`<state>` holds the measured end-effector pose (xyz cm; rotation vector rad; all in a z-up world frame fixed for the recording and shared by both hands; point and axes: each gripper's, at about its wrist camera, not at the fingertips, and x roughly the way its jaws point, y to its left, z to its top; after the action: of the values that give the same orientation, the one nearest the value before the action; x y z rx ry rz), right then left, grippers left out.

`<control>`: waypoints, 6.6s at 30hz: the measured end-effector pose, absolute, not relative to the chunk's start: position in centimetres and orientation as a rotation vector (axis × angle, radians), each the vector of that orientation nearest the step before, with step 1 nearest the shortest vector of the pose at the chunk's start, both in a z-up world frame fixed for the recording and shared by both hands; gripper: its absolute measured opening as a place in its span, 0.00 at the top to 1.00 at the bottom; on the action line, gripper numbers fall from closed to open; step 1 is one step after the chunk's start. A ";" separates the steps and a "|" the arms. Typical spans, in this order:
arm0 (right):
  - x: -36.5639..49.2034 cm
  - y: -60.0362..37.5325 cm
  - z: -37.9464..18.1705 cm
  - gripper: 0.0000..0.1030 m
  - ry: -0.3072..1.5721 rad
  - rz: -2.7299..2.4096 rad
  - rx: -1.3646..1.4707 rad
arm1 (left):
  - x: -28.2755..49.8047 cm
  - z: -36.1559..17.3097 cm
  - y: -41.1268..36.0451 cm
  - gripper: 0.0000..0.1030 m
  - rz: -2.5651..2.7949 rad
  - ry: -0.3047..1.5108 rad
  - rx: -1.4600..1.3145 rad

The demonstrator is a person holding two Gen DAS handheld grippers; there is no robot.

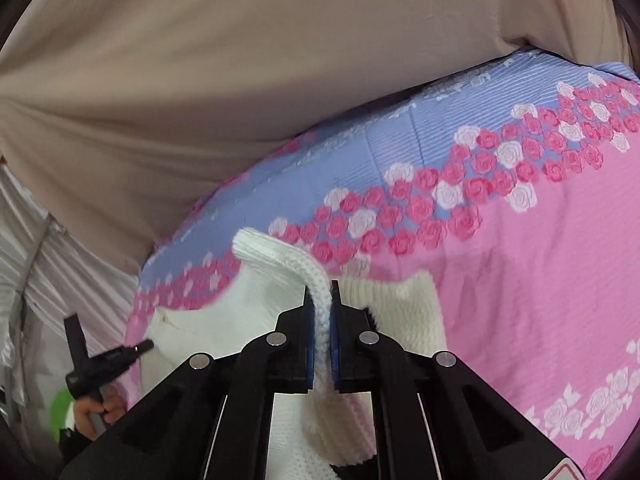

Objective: Fold small clothes

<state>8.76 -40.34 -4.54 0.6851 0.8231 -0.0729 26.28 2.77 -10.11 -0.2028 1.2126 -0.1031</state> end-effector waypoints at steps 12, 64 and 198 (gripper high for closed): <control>4.4 -40.3 -6.2 0.42 0.947 -0.148 0.666 | 15.4 -8.8 9.3 0.16 -0.084 1.188 -0.354; 1.9 -37.5 -4.4 0.95 0.906 -0.142 0.562 | 17.8 -7.3 2.6 0.94 -0.262 1.175 -0.250; -0.9 -39.5 -5.3 0.77 1.103 0.070 0.638 | -8.1 -4.9 -19.8 0.97 -1.161 1.073 0.250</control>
<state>-0.86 -39.50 -5.29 0.6375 1.1027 0.0703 -8.06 -19.76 -4.94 0.2499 1.0731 -1.1611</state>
